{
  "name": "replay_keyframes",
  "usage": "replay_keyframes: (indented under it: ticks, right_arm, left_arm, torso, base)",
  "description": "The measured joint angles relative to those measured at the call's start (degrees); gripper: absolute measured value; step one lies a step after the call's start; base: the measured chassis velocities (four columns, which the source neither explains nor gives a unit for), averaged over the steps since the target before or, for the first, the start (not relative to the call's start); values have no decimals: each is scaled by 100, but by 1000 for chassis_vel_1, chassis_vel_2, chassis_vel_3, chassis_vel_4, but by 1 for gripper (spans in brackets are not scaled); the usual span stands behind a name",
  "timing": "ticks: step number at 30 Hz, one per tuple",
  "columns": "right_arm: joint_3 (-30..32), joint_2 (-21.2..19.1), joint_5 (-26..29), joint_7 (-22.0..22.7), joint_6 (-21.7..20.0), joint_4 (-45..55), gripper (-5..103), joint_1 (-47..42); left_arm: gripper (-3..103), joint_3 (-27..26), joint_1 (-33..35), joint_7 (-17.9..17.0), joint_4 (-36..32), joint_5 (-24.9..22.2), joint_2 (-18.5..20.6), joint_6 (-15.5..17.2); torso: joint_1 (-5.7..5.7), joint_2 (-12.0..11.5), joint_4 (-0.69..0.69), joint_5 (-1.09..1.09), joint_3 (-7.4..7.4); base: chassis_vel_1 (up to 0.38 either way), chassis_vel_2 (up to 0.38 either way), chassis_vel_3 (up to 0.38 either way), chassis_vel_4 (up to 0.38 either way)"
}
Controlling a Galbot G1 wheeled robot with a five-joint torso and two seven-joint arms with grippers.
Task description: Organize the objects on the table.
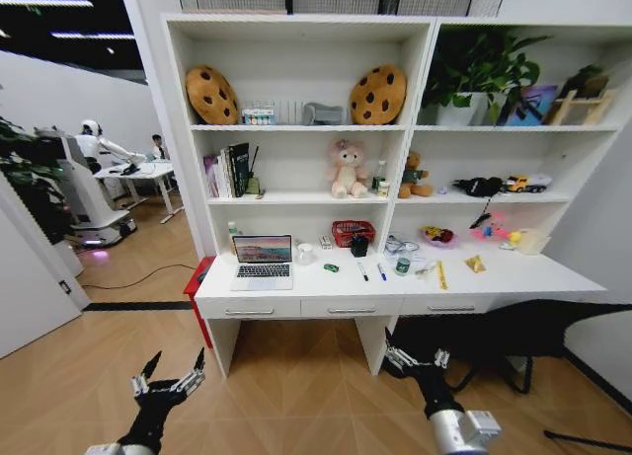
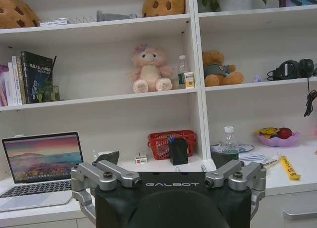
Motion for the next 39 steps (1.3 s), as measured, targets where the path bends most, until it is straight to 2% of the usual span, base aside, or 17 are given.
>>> replay_keyframes:
  ticks: [13, 25, 28, 39]
  right_arm:
    - [13, 114, -35, -161, -63, 63, 100, 10]
    - [67, 86, 149, -210, -1, 15, 100, 81]
    - [69, 119, 166, -250, 54, 0, 100, 71]
    - [68, 144, 146, -321, 128, 7, 100, 32]
  left_arm:
    - [98, -6, 104, -58, -146, 15, -78, -40]
    - [98, -17, 79, -55, -126, 14, -108, -106]
    - [98, -23, 44, -121, -62, 14, -110, -214]
    - [98, -35, 25, -132, -42, 1, -89, -234]
  torso:
    - [0, 0, 0, 0, 0]
    - [-1, 1, 0, 0, -1]
    - [-3, 2, 1, 0, -2]
    - [-1, 1, 0, 1, -1]
  base:
    - [0, 0, 0, 0]
    - [-9, 6, 10, -11]
    - [-92, 98, 98, -108]
    - [-186, 177, 205, -195]
